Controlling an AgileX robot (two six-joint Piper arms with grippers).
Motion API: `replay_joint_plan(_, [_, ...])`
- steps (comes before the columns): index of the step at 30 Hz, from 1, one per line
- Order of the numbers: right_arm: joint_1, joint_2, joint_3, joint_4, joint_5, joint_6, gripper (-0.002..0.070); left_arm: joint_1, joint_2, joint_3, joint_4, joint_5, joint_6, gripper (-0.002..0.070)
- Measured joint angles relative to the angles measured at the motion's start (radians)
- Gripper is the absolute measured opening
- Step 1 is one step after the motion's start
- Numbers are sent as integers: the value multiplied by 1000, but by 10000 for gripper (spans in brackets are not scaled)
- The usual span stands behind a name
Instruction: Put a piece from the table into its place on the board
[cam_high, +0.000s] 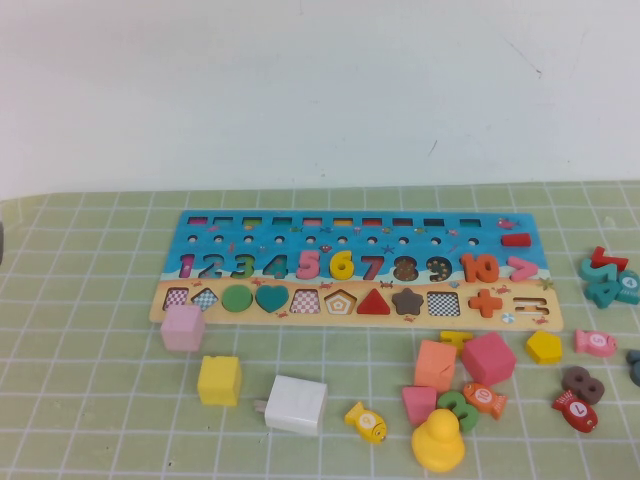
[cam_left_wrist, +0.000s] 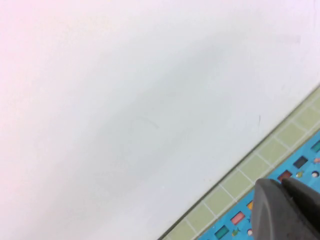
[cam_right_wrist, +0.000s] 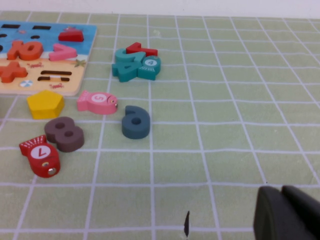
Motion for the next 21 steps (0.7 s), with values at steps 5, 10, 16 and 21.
replay_joint_plan(5, [0, 0, 0, 0, 0, 0, 11, 0, -158, 30, -2, 48, 0, -1])
replay_joint_plan(10, [0, 0, 0, 0, 0, 0, 11, 0, -324, 185, -2, 50, -4, -1])
replay_joint_plan(16, [0, 0, 0, 0, 0, 0, 11, 0, -528, 482, -2, 50, 41, -1])
replay_joint_plan(21, [0, 0, 0, 0, 0, 0, 11, 0, -684, 821, -47, -31, 40, -1])
